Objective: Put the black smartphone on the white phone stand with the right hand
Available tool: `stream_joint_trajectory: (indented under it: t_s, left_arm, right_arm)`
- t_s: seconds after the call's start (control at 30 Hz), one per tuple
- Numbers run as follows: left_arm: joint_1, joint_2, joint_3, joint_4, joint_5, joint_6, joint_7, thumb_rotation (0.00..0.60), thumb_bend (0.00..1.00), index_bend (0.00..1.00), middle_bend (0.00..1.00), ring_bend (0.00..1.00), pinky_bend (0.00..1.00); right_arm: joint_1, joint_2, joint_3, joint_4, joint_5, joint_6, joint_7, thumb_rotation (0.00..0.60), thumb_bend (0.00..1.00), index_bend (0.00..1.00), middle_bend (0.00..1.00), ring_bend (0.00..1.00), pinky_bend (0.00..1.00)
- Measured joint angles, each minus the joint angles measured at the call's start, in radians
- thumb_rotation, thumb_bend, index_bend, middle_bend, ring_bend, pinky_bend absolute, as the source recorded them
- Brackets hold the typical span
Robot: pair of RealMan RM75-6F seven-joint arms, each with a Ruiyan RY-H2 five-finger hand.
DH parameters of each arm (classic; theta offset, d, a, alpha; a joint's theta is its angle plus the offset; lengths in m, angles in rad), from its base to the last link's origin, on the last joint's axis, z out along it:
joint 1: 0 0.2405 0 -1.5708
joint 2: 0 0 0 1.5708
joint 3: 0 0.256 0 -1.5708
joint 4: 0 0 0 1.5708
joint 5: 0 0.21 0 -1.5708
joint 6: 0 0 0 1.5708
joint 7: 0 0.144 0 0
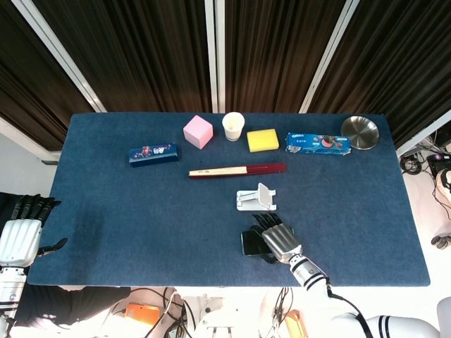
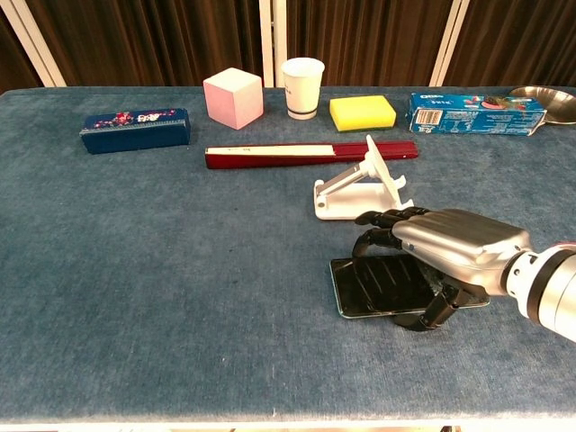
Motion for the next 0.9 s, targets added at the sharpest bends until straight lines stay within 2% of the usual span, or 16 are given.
stream_joint_trajectory:
  t_s: [0.17, 0.4, 0.57, 0.77, 0.9]
  left_arm:
    - [0.002, 0.003, 0.001, -0.002, -0.001, 0.001, -0.002, 0.600, 0.08, 0.20, 0.17, 0.09, 0.00]
    - [0.006, 0.001, 0.003, 0.001, -0.001, 0.003, -0.008, 0.600, 0.08, 0.20, 0.17, 0.08, 0.00]
    - [0.007, -0.002, 0.004, 0.002, 0.001, 0.005, -0.009, 0.600, 0.08, 0.20, 0.17, 0.08, 0.00]
    - [0.008, -0.002, 0.004, 0.000, 0.004, 0.009, -0.009, 0.600, 0.08, 0.20, 0.17, 0.08, 0.00]
    - [0.008, -0.002, 0.006, -0.003, 0.007, 0.010, -0.007, 0.600, 0.08, 0.20, 0.17, 0.08, 0.00]
  right_arm:
    - [0.007, -0.004, -0.001, 0.010, 0.009, 0.002, 0.041, 0.600, 0.43, 0.42, 0.01, 0.00, 0.00]
    - [-0.003, -0.004, -0.007, 0.026, -0.058, 0.038, 0.156, 0.600, 0.43, 0.47, 0.18, 0.00, 0.00]
    - [-0.014, -0.007, -0.014, 0.052, -0.122, 0.067, 0.262, 0.600, 0.43, 0.50, 0.31, 0.12, 0.02]
    - [-0.019, -0.014, -0.026, 0.108, -0.216, 0.087, 0.413, 0.600, 0.43, 0.54, 0.39, 0.27, 0.16]
    - [-0.010, -0.017, -0.041, 0.173, -0.300, 0.097, 0.506, 0.600, 0.44, 0.55, 0.44, 0.38, 0.37]
